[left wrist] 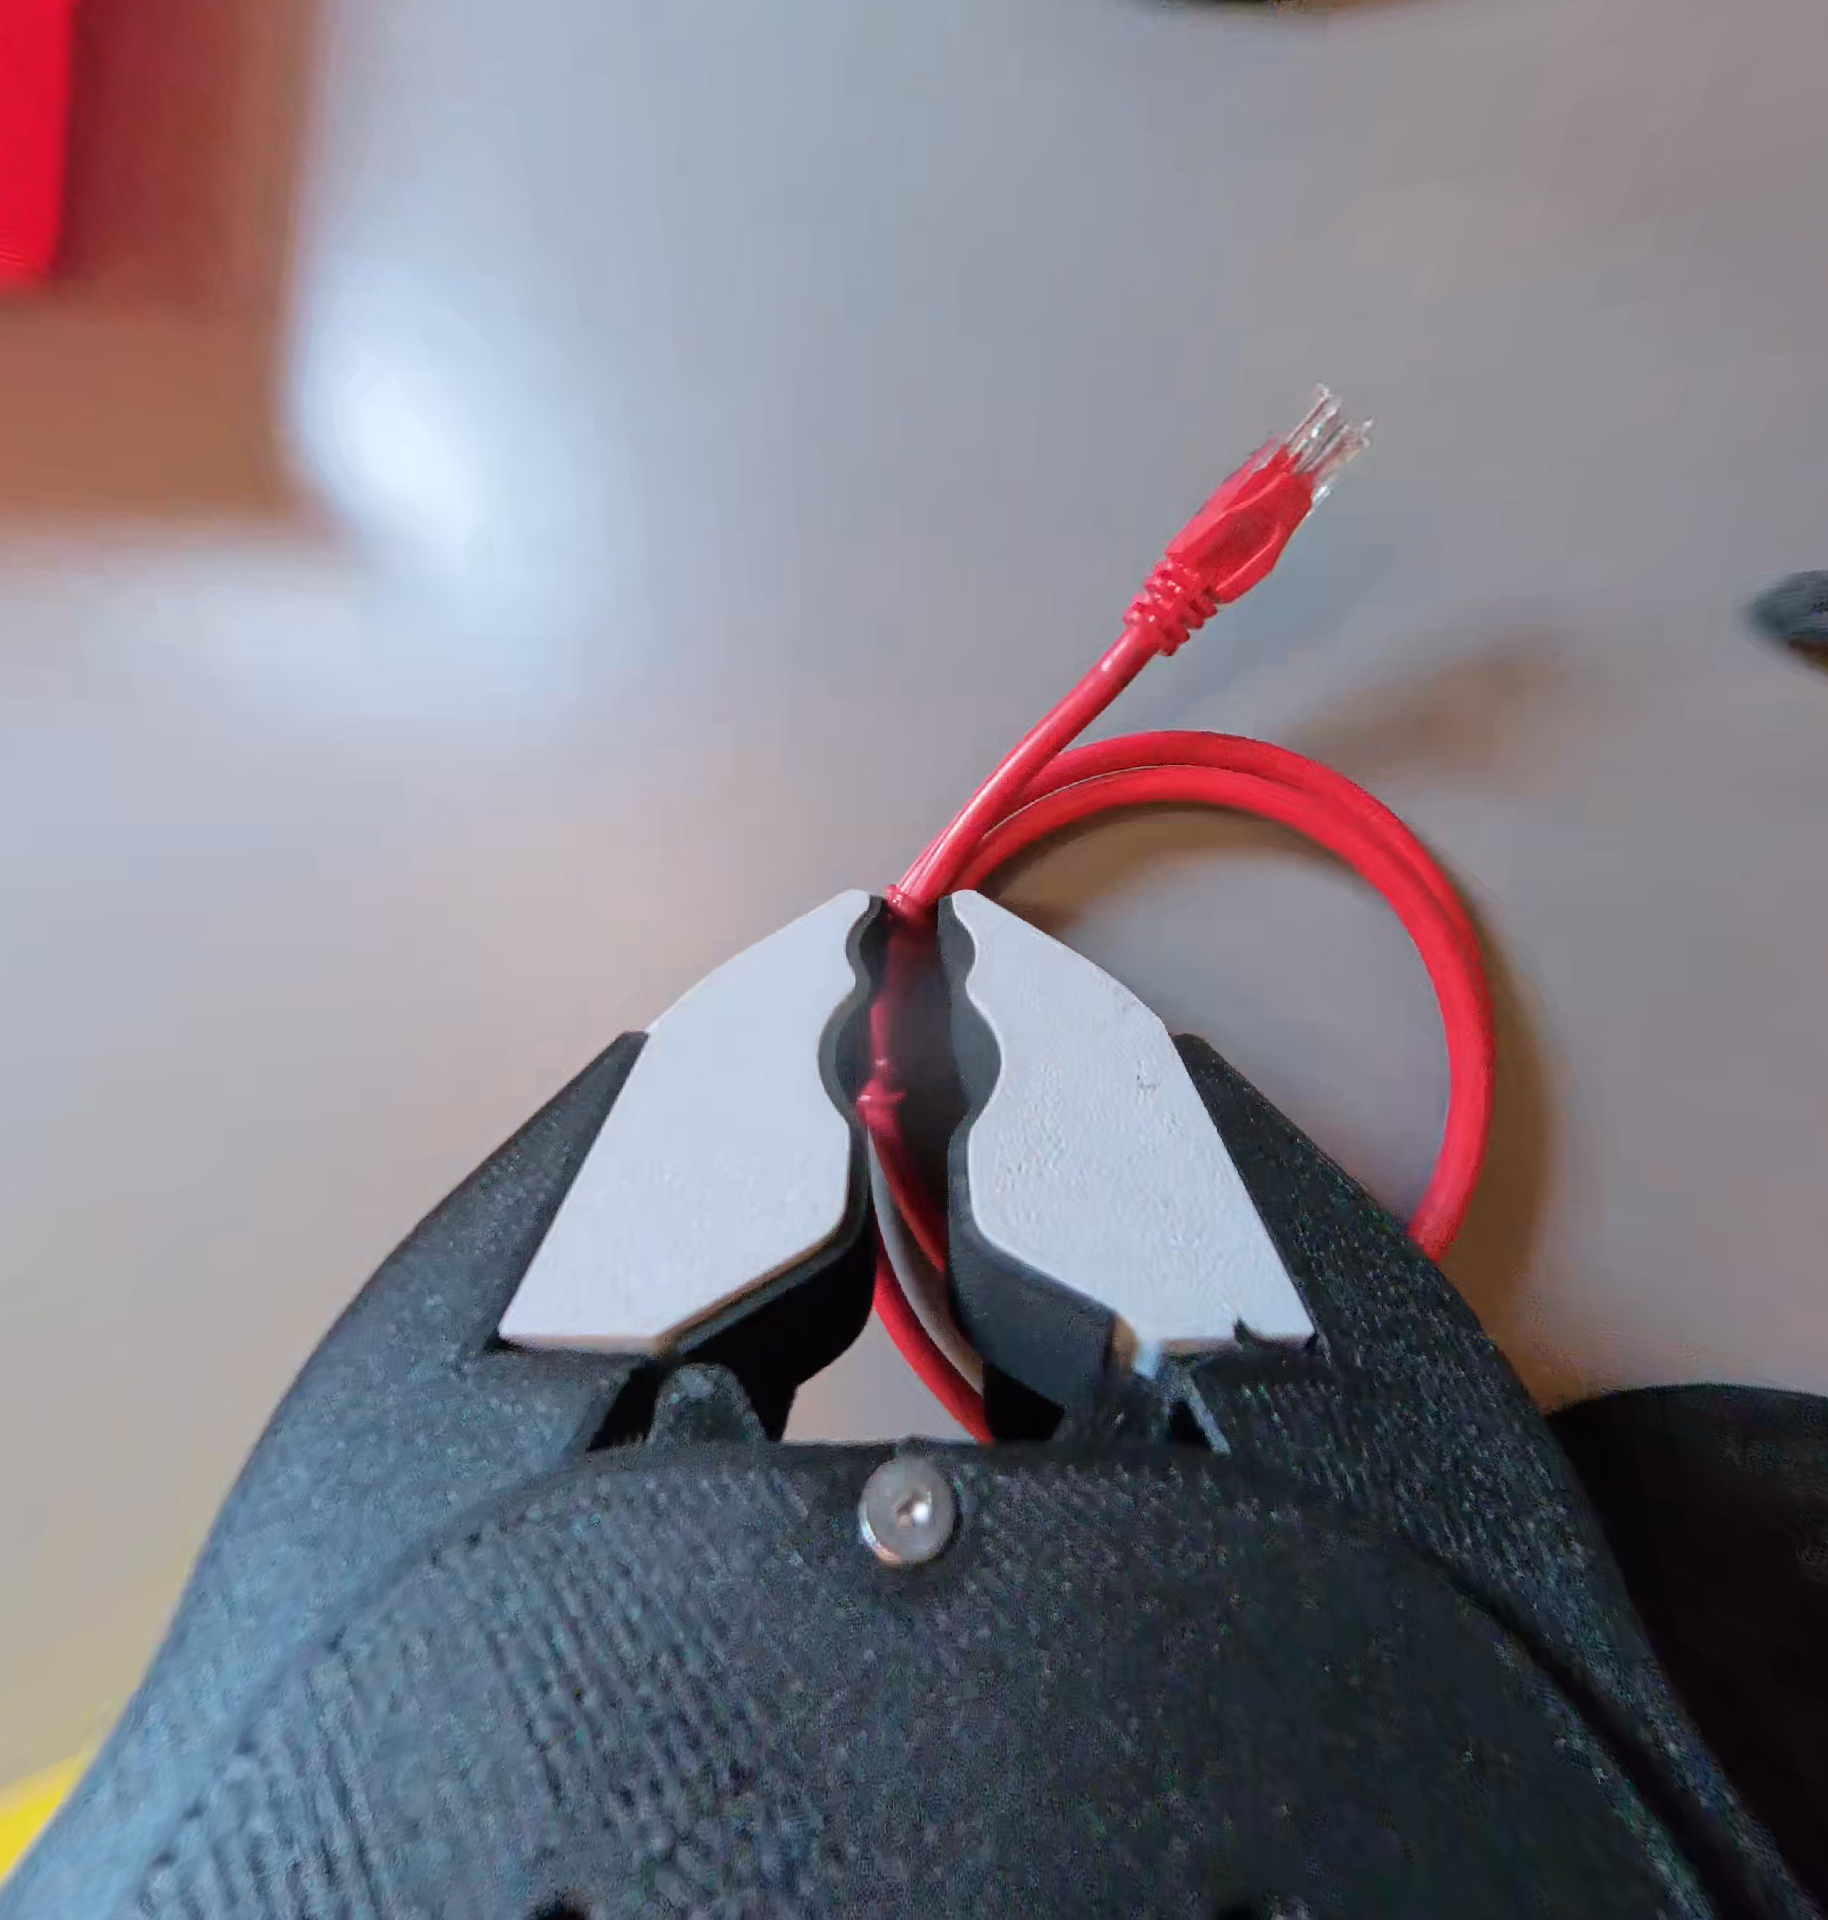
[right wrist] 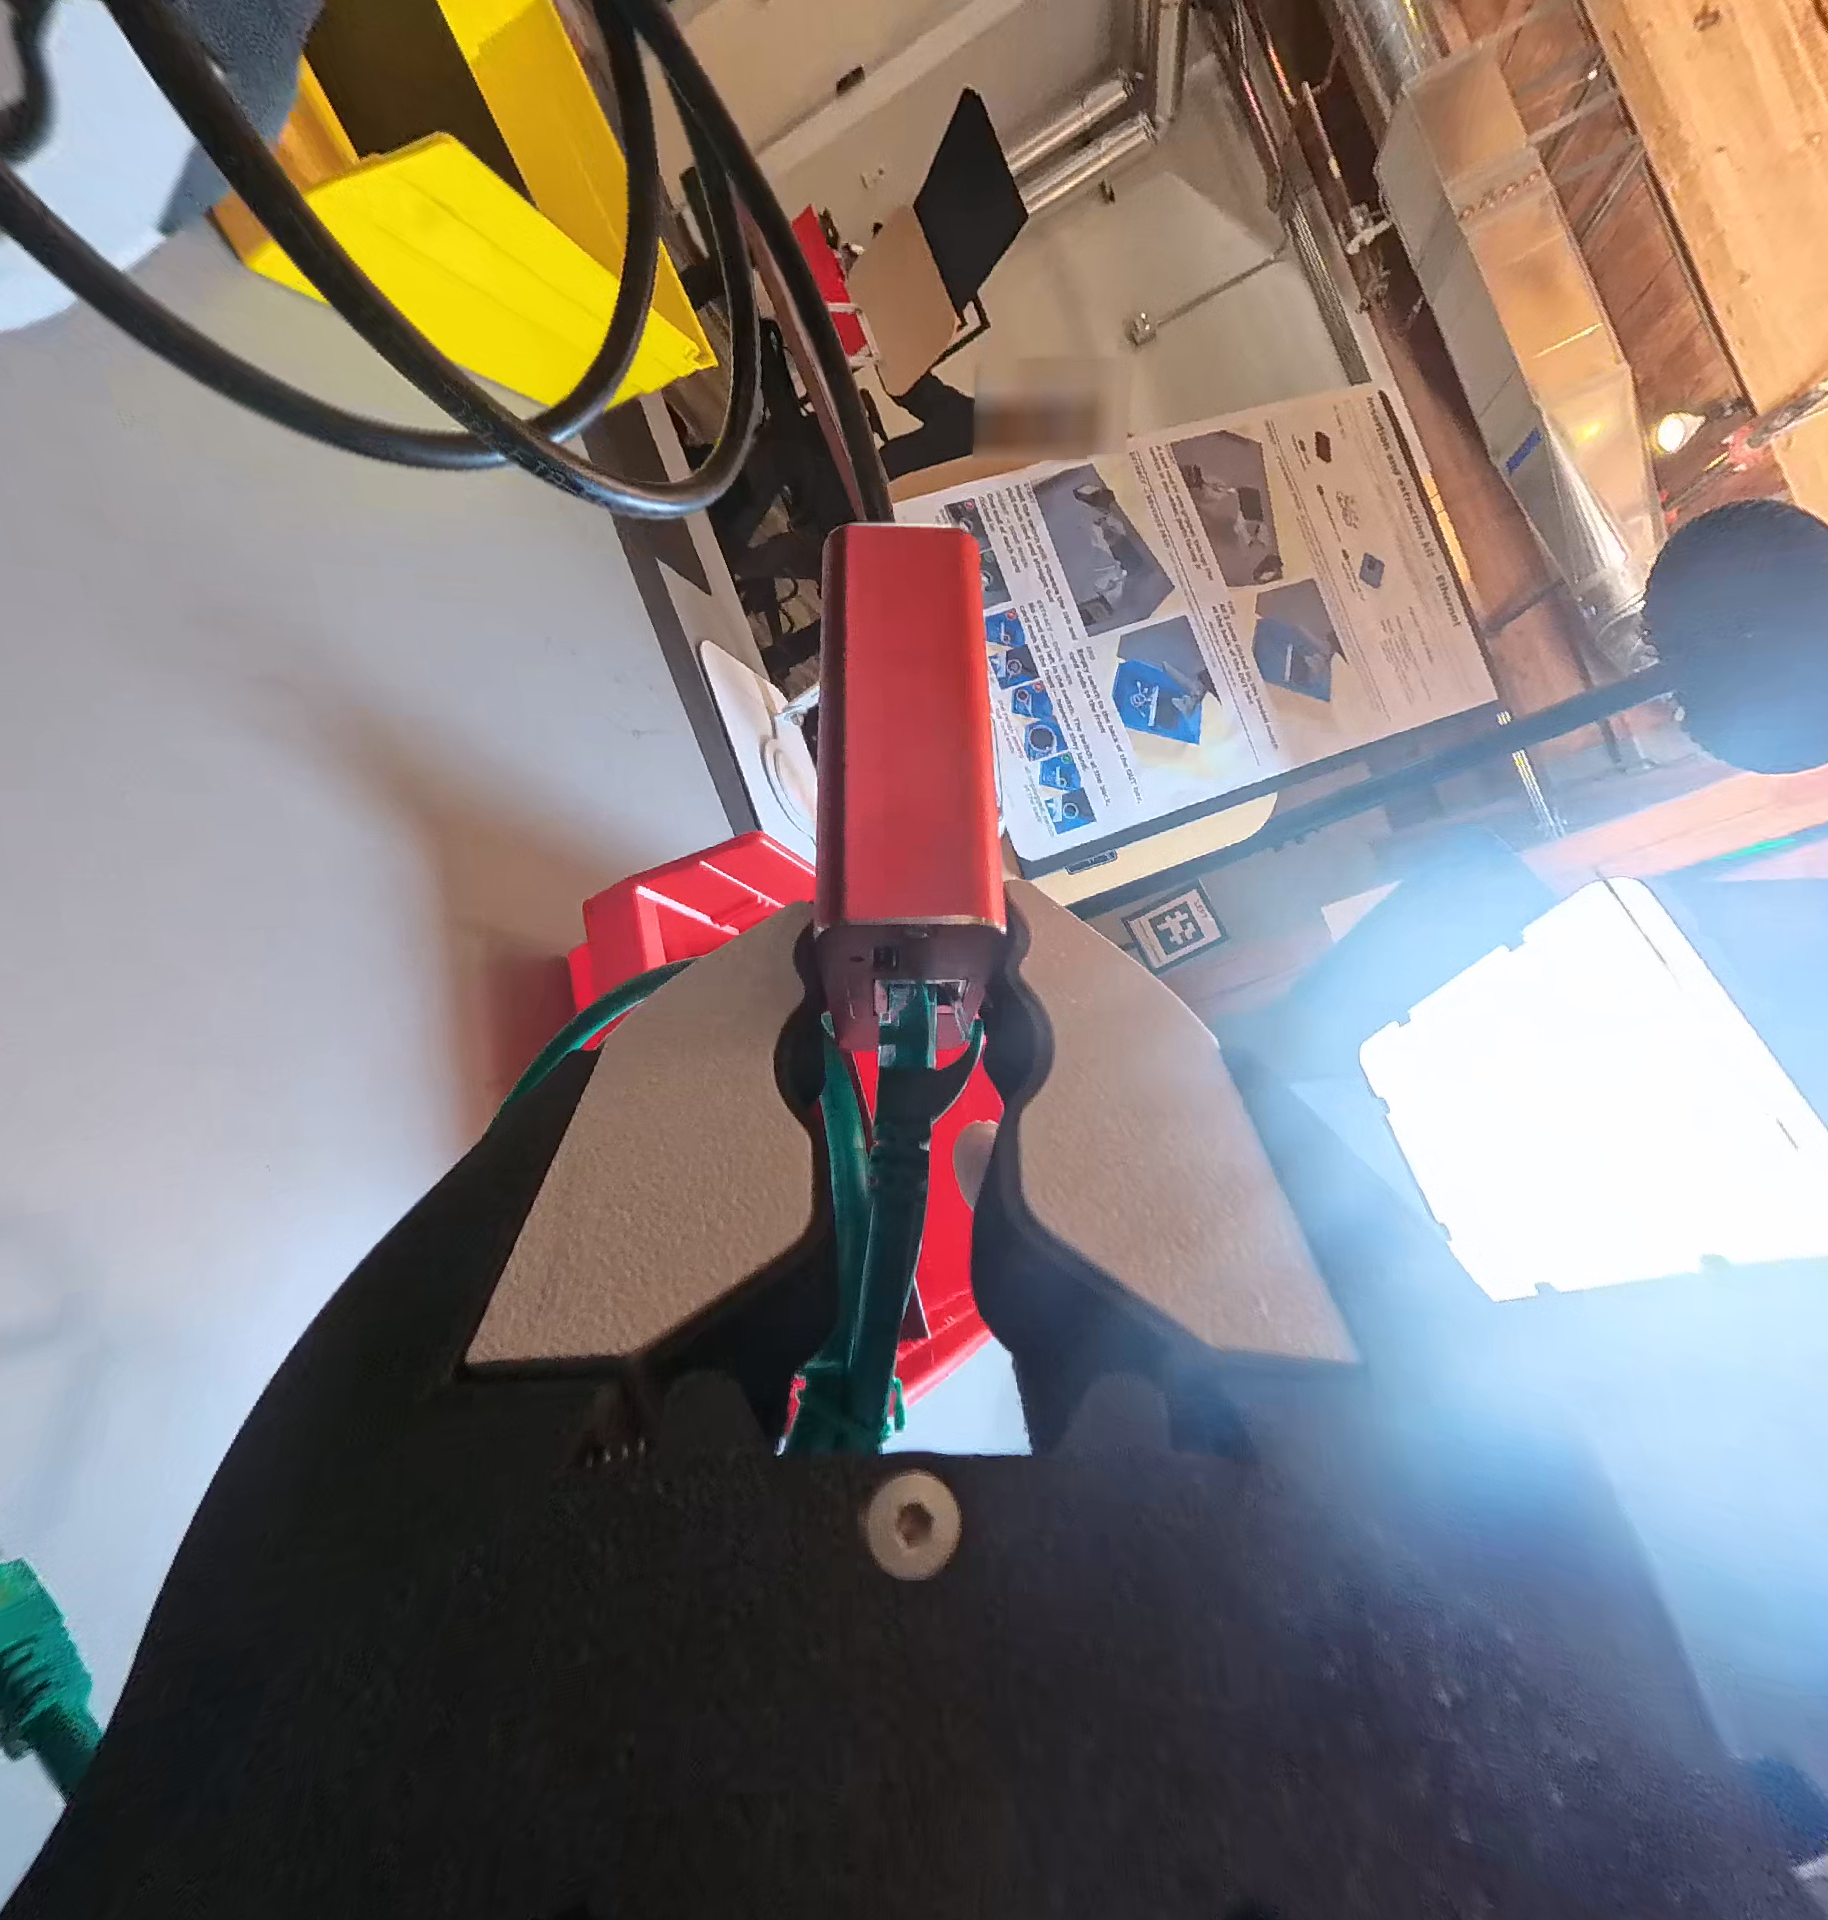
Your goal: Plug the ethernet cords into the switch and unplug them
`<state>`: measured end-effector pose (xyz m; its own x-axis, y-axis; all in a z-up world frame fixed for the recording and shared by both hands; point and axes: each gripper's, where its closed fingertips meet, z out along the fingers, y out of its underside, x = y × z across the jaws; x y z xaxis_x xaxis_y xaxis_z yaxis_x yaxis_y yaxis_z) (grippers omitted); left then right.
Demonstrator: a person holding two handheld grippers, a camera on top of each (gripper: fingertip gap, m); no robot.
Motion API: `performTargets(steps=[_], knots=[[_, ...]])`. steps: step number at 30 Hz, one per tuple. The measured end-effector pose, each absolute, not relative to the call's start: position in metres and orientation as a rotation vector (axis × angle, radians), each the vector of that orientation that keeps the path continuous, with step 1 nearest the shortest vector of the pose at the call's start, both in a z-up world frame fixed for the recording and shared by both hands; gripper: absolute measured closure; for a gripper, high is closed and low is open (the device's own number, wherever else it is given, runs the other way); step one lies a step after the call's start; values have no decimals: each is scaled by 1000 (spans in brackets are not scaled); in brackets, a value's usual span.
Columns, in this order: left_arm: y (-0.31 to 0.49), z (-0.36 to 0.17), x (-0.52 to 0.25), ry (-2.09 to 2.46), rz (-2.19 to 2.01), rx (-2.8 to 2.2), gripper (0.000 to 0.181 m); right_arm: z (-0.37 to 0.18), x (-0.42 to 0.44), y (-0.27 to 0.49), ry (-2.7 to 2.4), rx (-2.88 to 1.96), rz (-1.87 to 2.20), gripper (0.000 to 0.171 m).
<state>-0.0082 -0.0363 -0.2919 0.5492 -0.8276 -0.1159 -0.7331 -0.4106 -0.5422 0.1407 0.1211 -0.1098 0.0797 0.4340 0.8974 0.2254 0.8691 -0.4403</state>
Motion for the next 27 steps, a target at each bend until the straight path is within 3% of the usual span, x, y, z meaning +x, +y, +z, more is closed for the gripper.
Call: performTargets(steps=[5, 14, 19, 27], knots=[[-50, -286, -58, 1037, -147, -2378, 163, -115, 128, 120, -1516, -533, 151, 143], [-56, -286, -5, 1402, -443, -2171, 148, -114, 116, 111, -1556, -508, 159, 143], [-47, -288, 9, 1438, -503, -2070, 165, -114, 122, 115, -1559, -526, 149, 144], [-14, -275, -10, 1195, -263, -1946, 167, -133, 115, 120, -1612, -548, 132, 143]])
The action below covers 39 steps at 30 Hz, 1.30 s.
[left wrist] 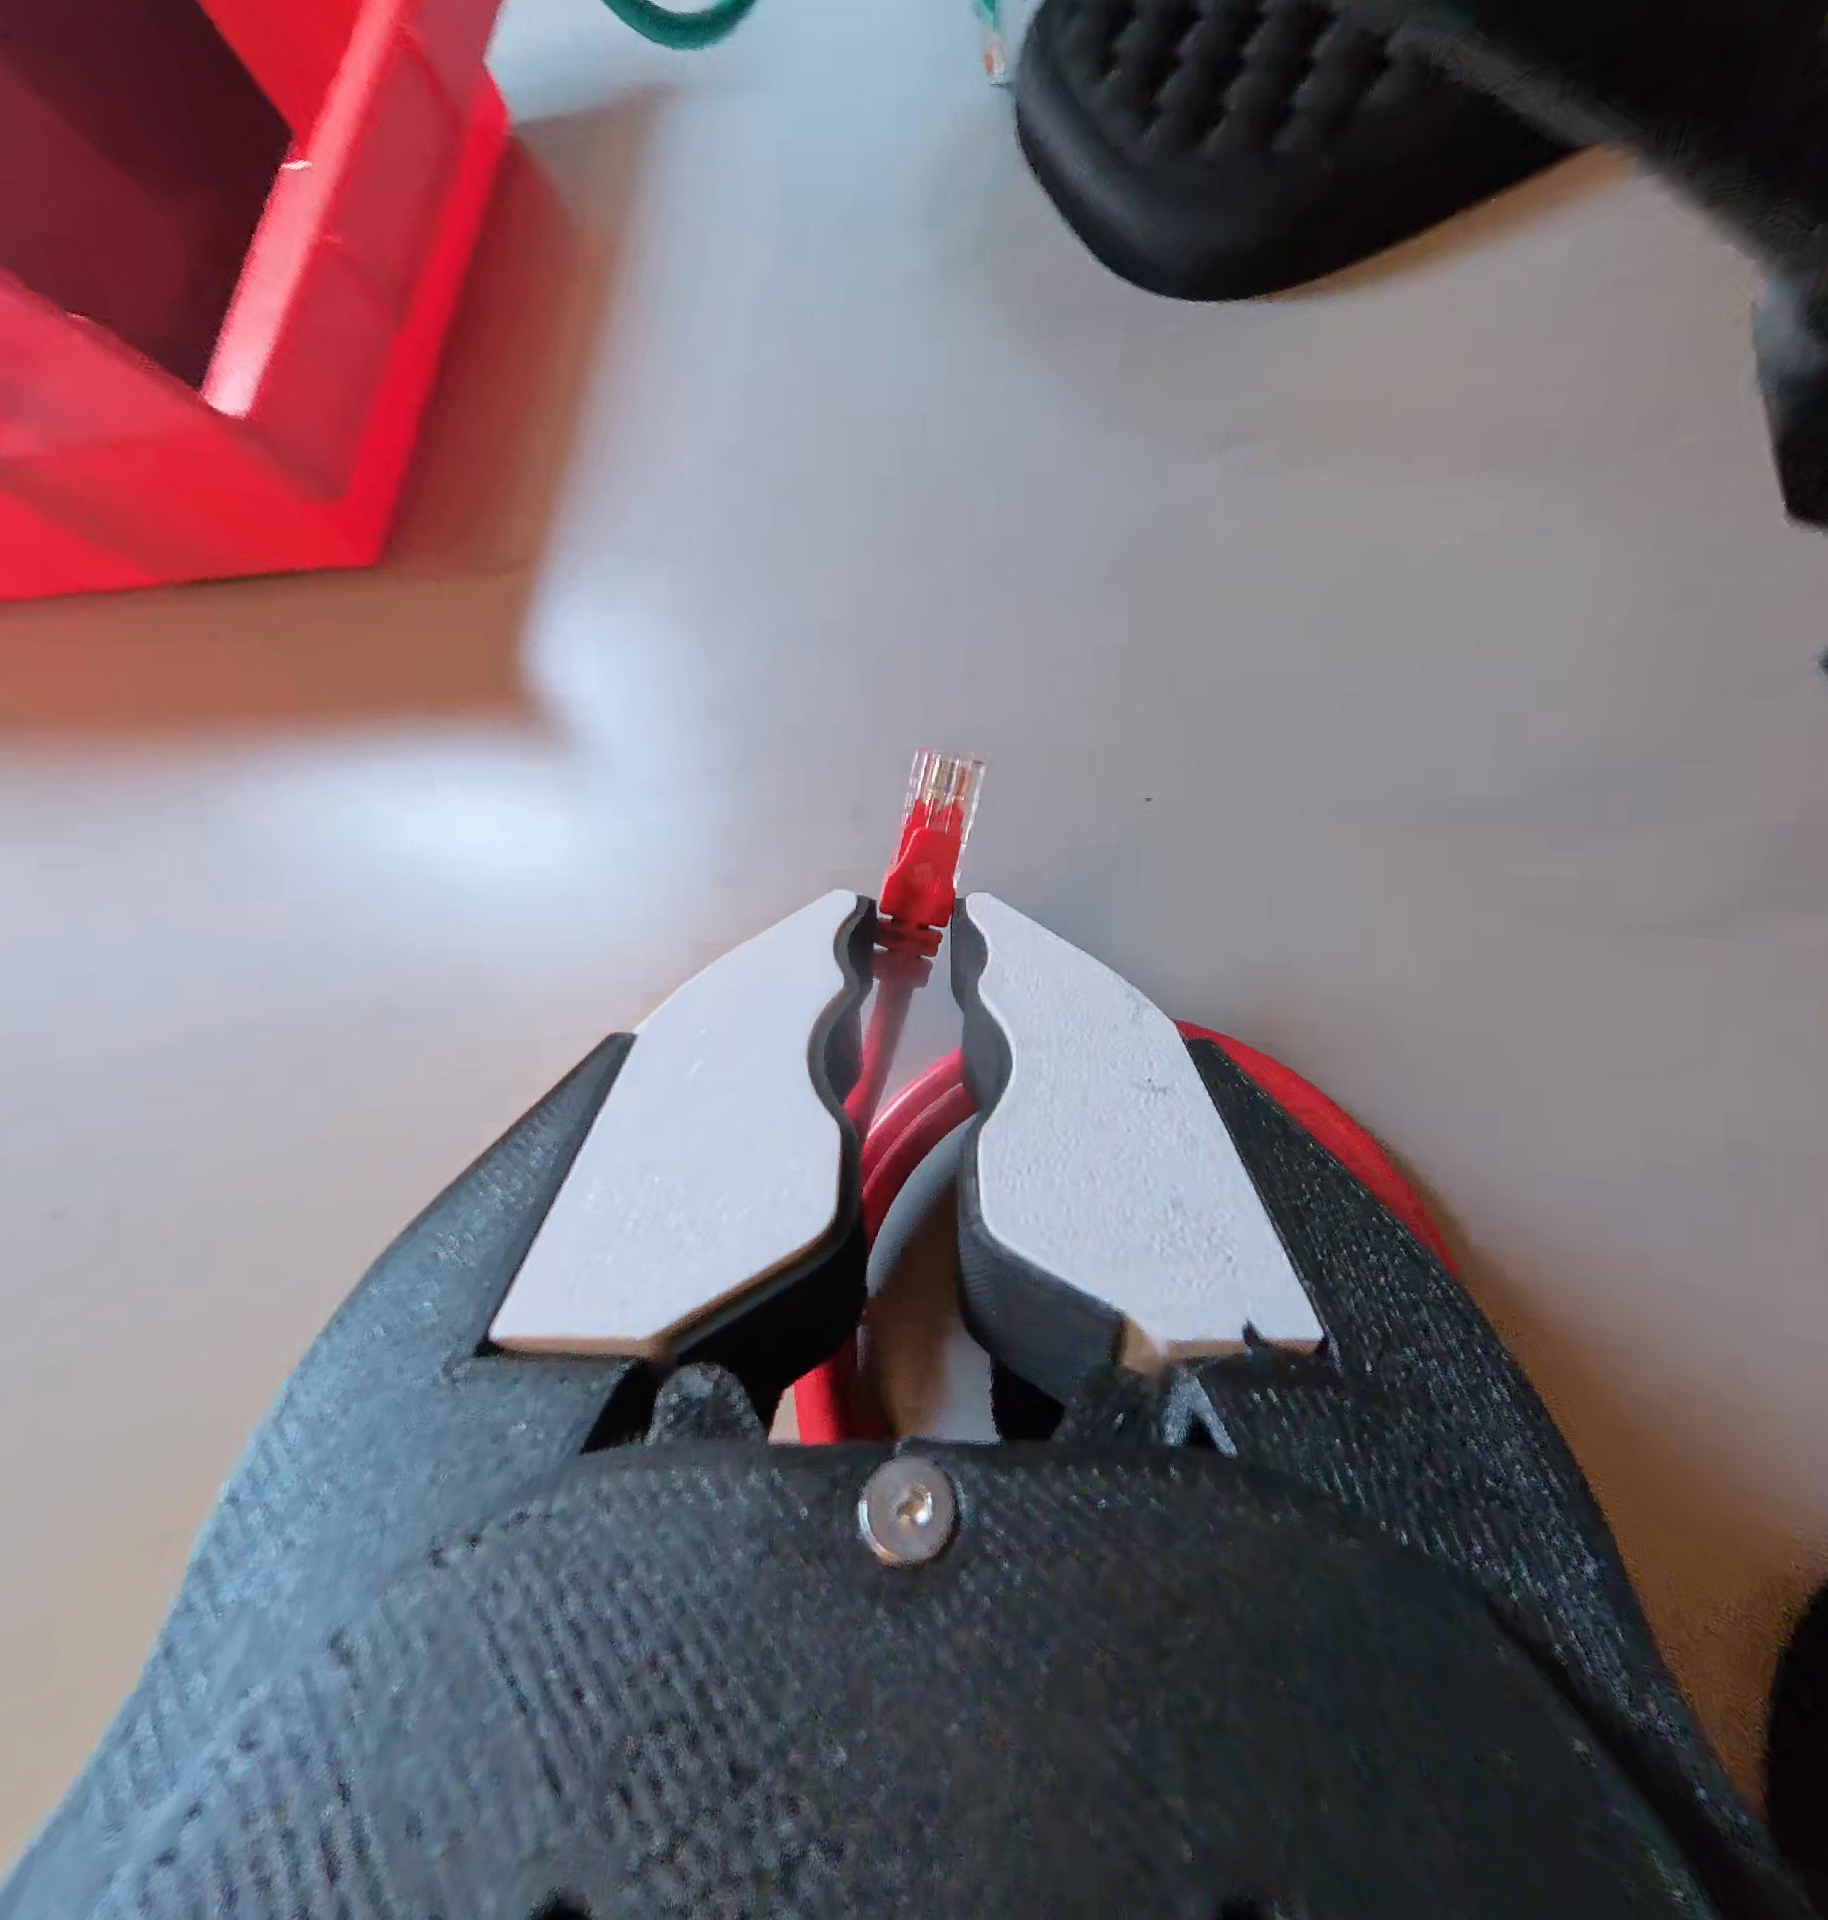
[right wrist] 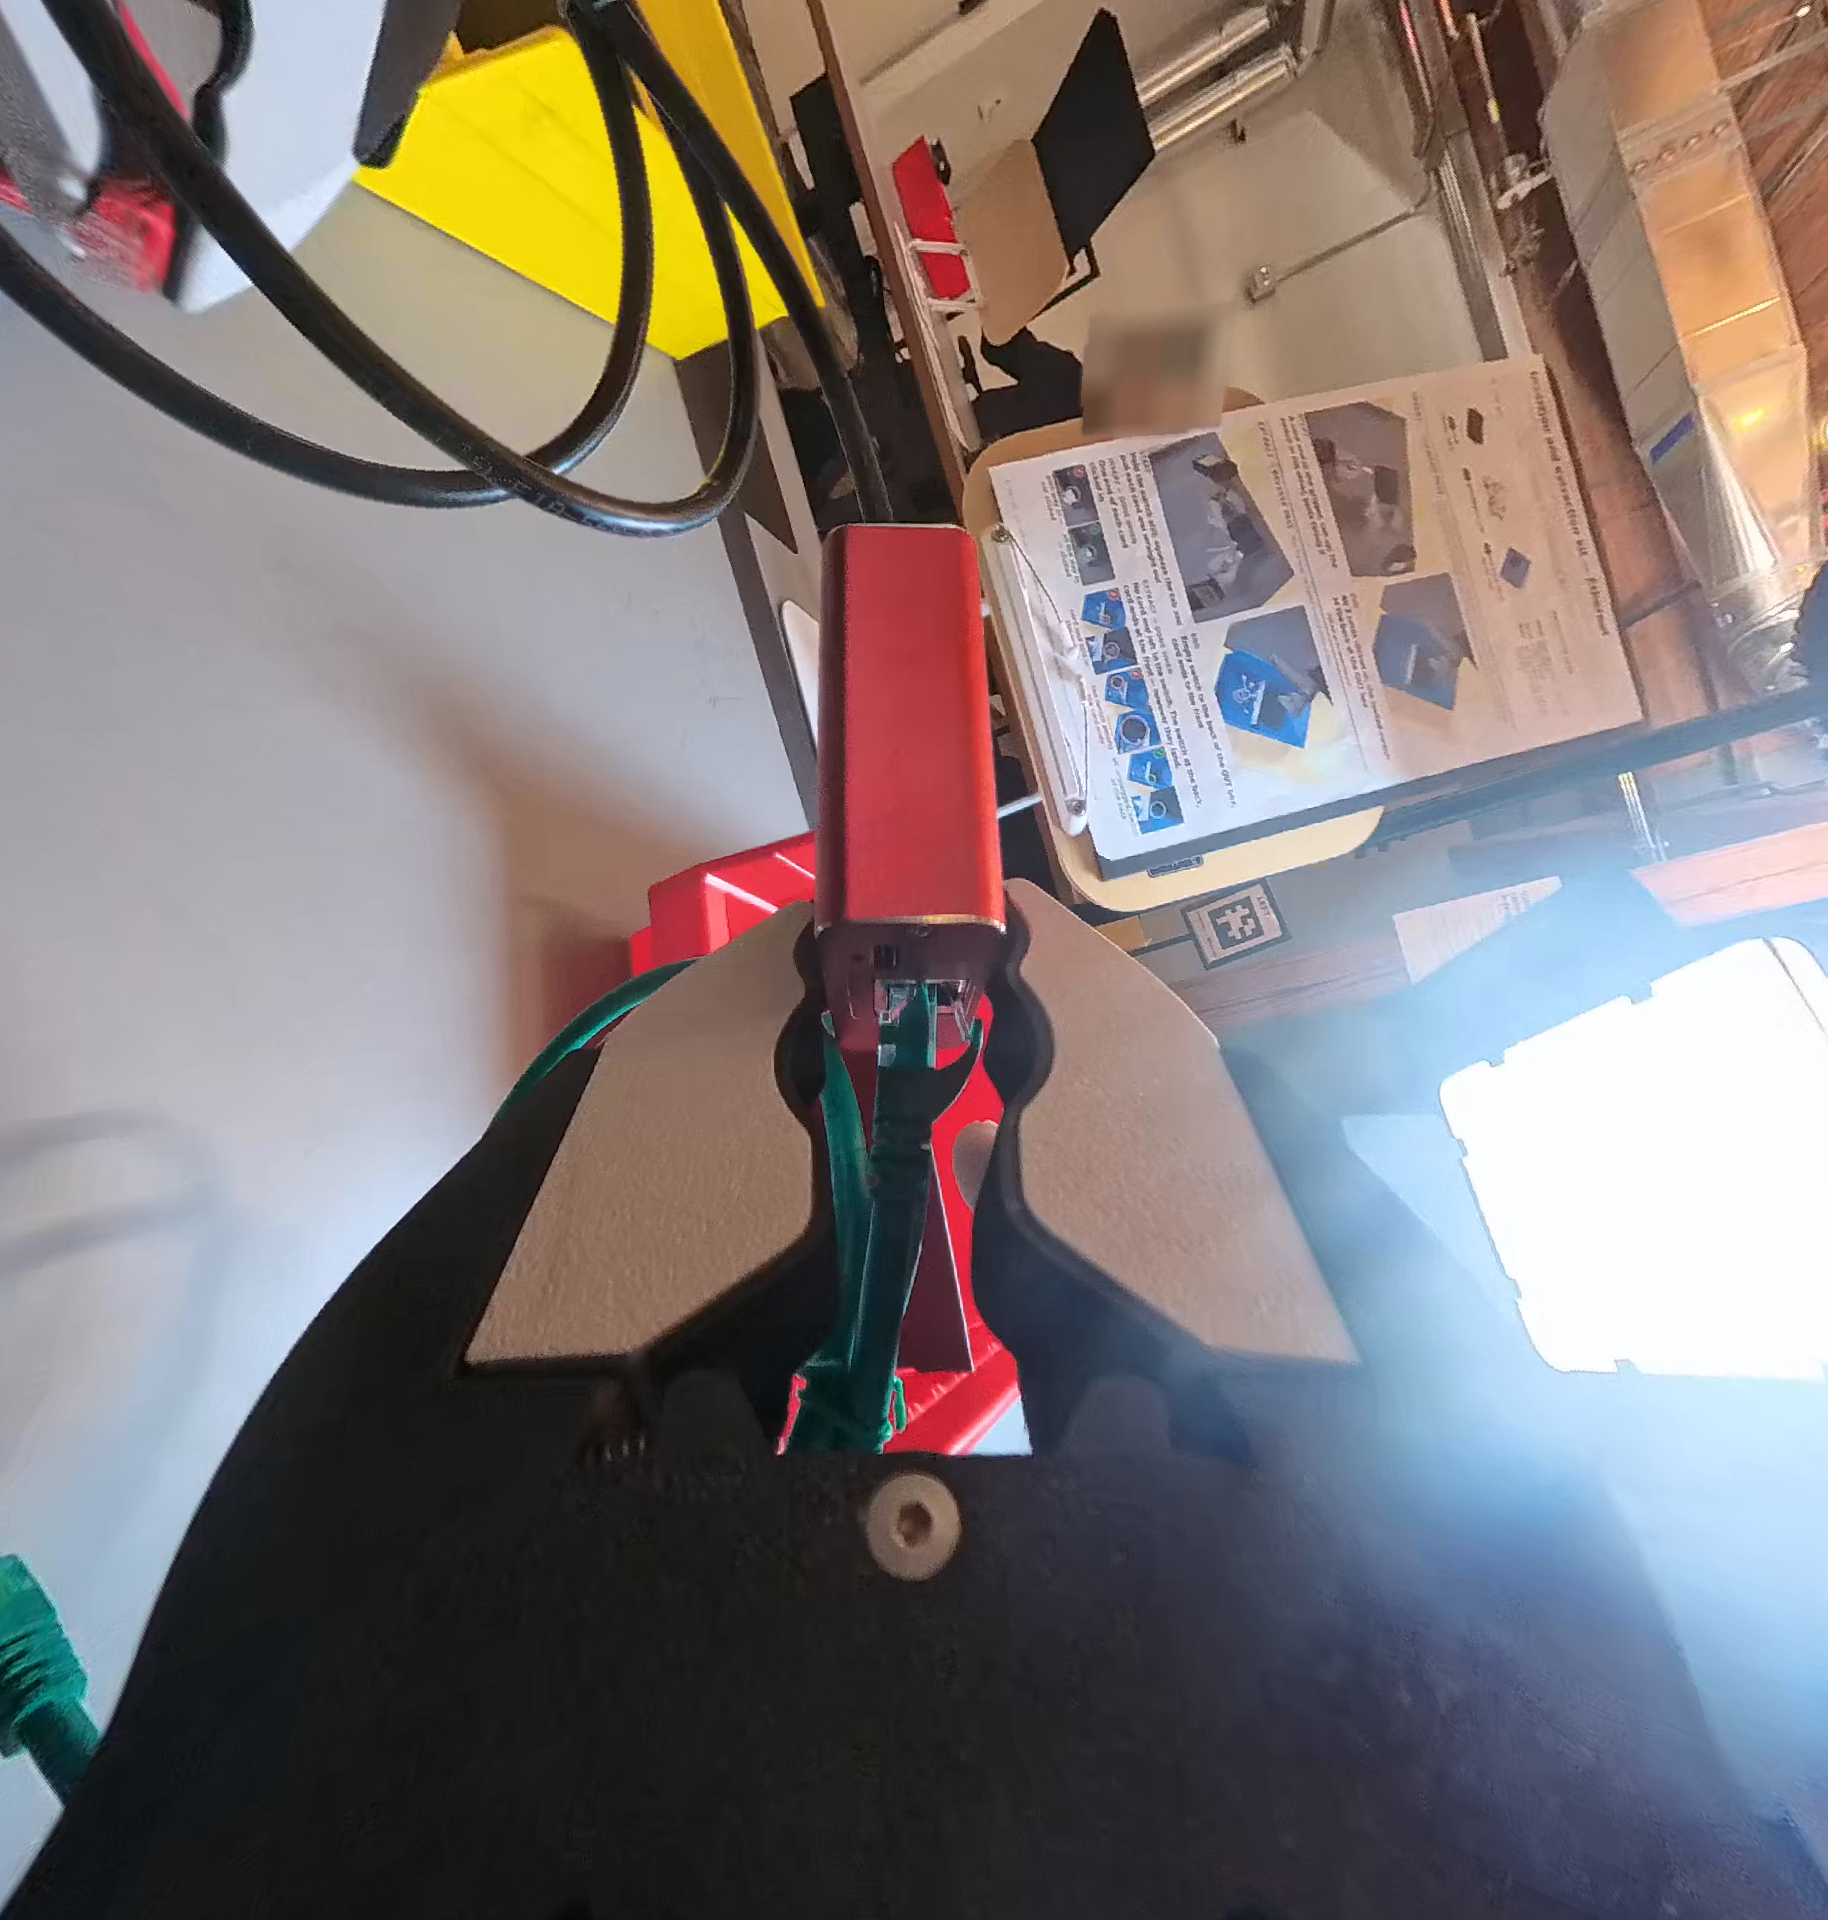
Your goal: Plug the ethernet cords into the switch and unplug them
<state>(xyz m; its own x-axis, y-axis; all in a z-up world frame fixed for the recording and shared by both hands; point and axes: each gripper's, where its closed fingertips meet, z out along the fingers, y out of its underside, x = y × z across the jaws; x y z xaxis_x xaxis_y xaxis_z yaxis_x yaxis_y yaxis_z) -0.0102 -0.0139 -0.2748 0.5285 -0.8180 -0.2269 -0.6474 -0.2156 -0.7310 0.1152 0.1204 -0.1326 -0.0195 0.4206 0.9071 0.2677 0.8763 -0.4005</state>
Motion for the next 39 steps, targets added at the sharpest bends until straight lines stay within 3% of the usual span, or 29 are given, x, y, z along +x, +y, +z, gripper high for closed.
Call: performTargets(steps=[6, 11, 16, 22, 39], knots=[[2, -261, -37, 1004, -141, -1988, 169, -140, 102, 110, -1670, -502, 118, 144], [-4, -208, -82, 740, -216, -2060, 169, -153, 84, 89, -1764, -374, 79, 143], [-29, -161, -59, 721, -397, -2151, 169, -167, 57, 66, -1829, -258, 52, 145], [-43, -186, -8, 939, -471, -2342, 169, -172, 29, 34, -1860, -140, 97, 144], [-50, -201, 17, 1069, -615, -2463, 170, -179, 33, 12, -1895, -10, 134, 144]])
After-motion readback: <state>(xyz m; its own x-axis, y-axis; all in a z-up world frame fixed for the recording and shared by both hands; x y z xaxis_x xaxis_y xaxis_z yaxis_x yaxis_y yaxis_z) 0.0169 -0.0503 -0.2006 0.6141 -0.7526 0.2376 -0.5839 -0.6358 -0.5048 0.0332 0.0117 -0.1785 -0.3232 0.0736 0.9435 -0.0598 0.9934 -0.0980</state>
